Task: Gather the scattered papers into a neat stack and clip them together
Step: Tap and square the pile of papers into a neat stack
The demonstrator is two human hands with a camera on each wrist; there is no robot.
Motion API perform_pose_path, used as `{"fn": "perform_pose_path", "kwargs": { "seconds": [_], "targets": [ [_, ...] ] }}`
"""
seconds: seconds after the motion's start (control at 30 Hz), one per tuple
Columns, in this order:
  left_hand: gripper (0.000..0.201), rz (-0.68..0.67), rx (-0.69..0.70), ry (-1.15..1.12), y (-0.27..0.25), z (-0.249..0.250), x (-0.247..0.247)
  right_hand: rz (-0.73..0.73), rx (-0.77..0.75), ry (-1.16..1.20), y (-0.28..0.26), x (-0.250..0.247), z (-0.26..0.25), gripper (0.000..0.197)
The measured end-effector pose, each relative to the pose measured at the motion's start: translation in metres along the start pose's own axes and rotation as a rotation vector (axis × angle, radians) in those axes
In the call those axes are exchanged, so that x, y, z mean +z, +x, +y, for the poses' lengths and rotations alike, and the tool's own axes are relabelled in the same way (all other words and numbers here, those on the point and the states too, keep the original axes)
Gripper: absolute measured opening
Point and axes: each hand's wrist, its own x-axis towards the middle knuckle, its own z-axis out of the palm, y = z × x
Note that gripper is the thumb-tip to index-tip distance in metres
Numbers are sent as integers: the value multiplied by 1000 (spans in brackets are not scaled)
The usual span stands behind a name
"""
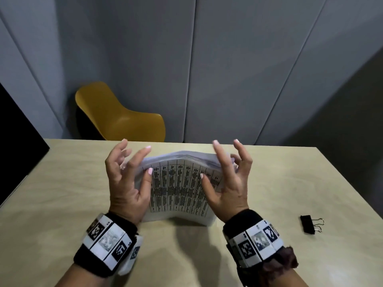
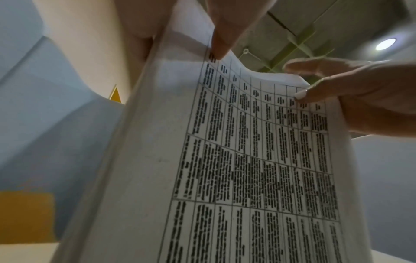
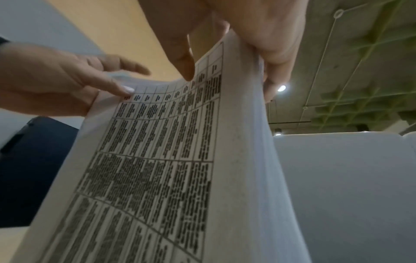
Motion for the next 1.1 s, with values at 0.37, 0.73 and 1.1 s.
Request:
{"fn": "perform_pose_path", "kwargs": {
  "seconds": [0.37, 0.73, 1.1],
  "targets": [
    [36, -72, -76, -2, 0, -8, -4, 23, 100, 28, -2, 2, 5, 48],
    [53, -206, -663, -468, -4, -20, -5, -195, 624, 615, -3, -9, 28, 74],
    [27, -111, -670, -446, -14, -11, 9, -169, 650, 590, -11, 0, 24, 45]
  ]
}}
